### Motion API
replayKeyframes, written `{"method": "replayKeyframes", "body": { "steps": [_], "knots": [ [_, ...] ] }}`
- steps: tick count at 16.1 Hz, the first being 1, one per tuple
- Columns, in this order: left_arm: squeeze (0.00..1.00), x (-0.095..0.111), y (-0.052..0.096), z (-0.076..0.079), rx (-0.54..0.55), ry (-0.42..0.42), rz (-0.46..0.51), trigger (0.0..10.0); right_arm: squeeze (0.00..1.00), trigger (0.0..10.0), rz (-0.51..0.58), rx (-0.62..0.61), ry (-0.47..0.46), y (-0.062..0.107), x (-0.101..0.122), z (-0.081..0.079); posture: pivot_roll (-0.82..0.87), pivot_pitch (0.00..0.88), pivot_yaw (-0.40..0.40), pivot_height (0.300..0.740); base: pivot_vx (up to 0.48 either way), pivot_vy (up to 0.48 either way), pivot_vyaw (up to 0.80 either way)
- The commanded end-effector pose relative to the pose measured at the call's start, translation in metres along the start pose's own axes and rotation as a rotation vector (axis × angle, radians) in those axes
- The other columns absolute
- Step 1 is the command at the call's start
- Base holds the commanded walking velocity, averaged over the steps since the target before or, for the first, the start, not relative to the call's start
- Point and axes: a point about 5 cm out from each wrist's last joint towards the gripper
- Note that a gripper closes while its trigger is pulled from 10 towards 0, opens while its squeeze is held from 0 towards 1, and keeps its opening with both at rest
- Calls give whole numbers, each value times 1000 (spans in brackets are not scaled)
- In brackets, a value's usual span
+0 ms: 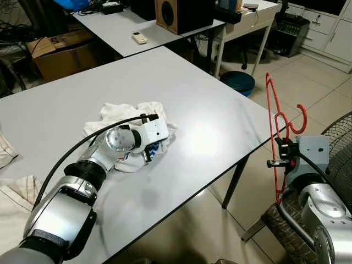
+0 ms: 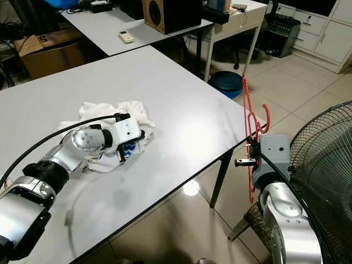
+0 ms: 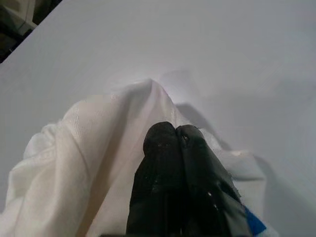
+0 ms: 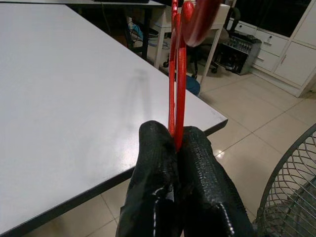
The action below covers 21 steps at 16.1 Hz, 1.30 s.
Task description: Hang hanger
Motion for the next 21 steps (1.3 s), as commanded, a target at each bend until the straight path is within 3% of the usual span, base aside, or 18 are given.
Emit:
{"method": "replayKeyframes", "body": {
  "steps": [1,2,3,4,5,6,9,10,11,16,17,18,19,20,21],
  "knots": [
    [0,5,1,-7,21,-24,13,0,0,10000,11,11,15,0,4,-1,-202,5,51,740,0,0,0],
    [0,8,1,-7,20,-11,47,941,0,10000,12,11,14,0,4,-1,-201,2,49,740,0,0,0],
    [0,10,0,-6,11,-4,67,941,0,10000,12,12,14,0,4,-1,-201,2,49,740,0,0,0],
    [0,14,-1,-4,-9,24,111,10000,0,10000,14,16,14,0,5,-3,-202,0,47,740,0,0,0],
    [984,15,-1,-4,-4,19,112,10000,0,10000,15,18,15,-1,5,-3,-203,0,46,740,0,0,0],
    [1000,15,-1,-4,-7,23,112,10000,0,10000,15,19,15,-1,5,-3,-203,0,45,740,0,0,0],
    [1000,10,0,-5,14,9,79,10000,0,10000,16,23,17,-1,5,-3,-203,0,43,740,0,0,0],
    [780,7,0,-5,21,-7,51,10000,0,10000,17,24,18,-2,6,-3,-203,0,41,740,0,0,0],
    [8,4,0,-4,19,-7,35,10000,0,10000,17,26,21,-2,6,-3,-203,0,41,740,0,0,0],
    [0,-4,1,-2,16,-11,-19,10000,0,10000,19,28,26,-3,7,-3,-203,0,38,740,0,0,0],
    [0,-4,1,-2,19,-5,-17,5569,0,10000,19,29,26,-3,7,-4,-203,0,38,740,0,0,0],
    [0,-5,1,-2,20,0,-15,4235,0,10000,19,30,26,-3,7,-4,-202,0,38,740,0,0,0],
    [0,-5,1,-2,22,2,-15,784,0,10000,19,31,26,-3,7,-4,-201,0,38,740,0,0,0],
    [0,-5,2,-3,22,6,-15,0,0,10000,19,31,26,-3,7,-5,-200,0,38,740,0,0,0],
    [0,-5,2,-3,22,7,-15,0,0,10000,19,32,25,-3,7,-5,-200,0,38,740,0,0,0]
  ]
}}
Point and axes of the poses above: a point about 5 cm out from each wrist's last joint towards the gripper, its own y axis pointing back from the gripper into the wrist, its own x axis along the axis of the wrist's last joint, z = x × y, and after that the axes turned 1 degree about -y, right-handed
